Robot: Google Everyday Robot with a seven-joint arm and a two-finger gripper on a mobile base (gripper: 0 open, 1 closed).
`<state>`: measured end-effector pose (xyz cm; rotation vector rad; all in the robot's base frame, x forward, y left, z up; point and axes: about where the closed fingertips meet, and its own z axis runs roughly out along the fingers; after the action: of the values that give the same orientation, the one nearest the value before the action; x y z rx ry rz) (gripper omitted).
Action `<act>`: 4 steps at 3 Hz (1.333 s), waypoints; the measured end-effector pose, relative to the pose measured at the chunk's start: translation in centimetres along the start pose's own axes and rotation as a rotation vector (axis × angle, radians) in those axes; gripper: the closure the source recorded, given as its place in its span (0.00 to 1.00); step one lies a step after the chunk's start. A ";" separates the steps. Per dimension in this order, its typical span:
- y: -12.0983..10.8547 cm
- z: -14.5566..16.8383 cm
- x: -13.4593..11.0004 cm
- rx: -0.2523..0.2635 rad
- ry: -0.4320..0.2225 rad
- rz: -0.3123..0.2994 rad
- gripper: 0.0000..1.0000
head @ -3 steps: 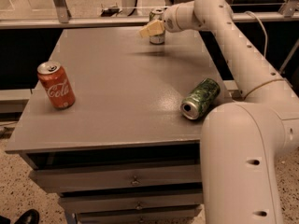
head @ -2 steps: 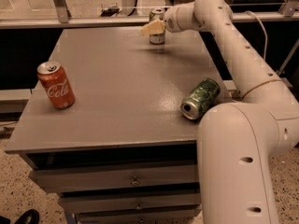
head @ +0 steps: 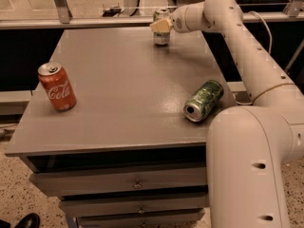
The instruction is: Knock 7up can over
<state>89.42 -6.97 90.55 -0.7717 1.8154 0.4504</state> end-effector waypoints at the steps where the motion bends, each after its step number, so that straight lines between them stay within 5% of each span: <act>1: 0.3 -2.9 -1.3 -0.046 -0.040 -0.009 0.92; 2: 1.6 -6.9 -2.1 -0.139 -0.044 -0.080 1.00; 4: 6.1 -12.4 -0.9 -0.331 0.113 -0.330 1.00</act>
Offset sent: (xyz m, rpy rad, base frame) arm -0.0969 -0.0609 0.0736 -0.0511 -0.0468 0.3338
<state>76.92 -10.17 95.64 -1.3240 1.6925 0.5027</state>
